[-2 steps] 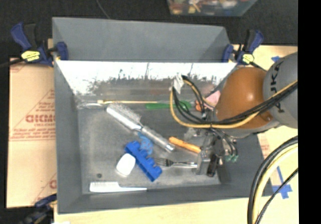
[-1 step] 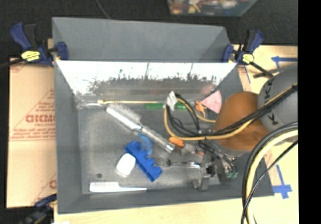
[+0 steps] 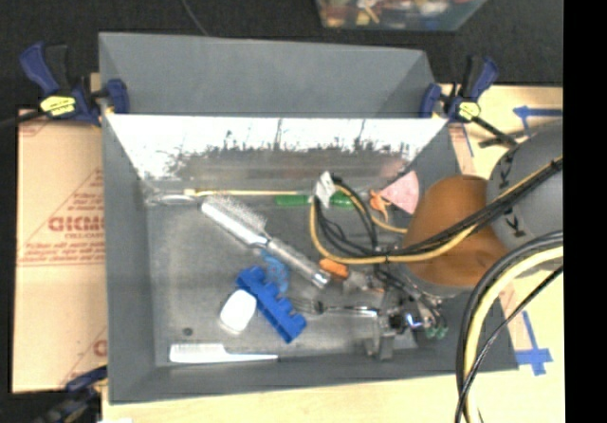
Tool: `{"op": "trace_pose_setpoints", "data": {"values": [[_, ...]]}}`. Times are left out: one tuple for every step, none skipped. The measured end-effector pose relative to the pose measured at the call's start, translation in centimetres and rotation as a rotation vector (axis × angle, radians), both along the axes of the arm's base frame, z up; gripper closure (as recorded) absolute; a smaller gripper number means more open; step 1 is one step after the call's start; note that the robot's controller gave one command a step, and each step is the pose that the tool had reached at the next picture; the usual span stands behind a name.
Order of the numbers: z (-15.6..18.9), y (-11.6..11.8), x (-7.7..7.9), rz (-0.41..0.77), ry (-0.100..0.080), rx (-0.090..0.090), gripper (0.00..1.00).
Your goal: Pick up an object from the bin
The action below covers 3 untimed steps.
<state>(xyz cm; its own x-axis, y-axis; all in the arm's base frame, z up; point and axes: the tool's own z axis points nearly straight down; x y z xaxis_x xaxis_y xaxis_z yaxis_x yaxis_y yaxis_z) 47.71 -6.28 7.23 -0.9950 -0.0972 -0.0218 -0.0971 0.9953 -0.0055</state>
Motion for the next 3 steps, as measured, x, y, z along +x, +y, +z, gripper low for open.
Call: {"op": "trace_pose_setpoints", "data": {"values": [[-0.05, 1.15, -0.15, -0.053, -0.004, 0.001, 0.00], [0.05, 0.26, 0.15, -0.023, -0.012, -0.002, 0.00], [0.00, 0.97, -0.02, -0.047, -0.007, 0.001, 1.00]]}}
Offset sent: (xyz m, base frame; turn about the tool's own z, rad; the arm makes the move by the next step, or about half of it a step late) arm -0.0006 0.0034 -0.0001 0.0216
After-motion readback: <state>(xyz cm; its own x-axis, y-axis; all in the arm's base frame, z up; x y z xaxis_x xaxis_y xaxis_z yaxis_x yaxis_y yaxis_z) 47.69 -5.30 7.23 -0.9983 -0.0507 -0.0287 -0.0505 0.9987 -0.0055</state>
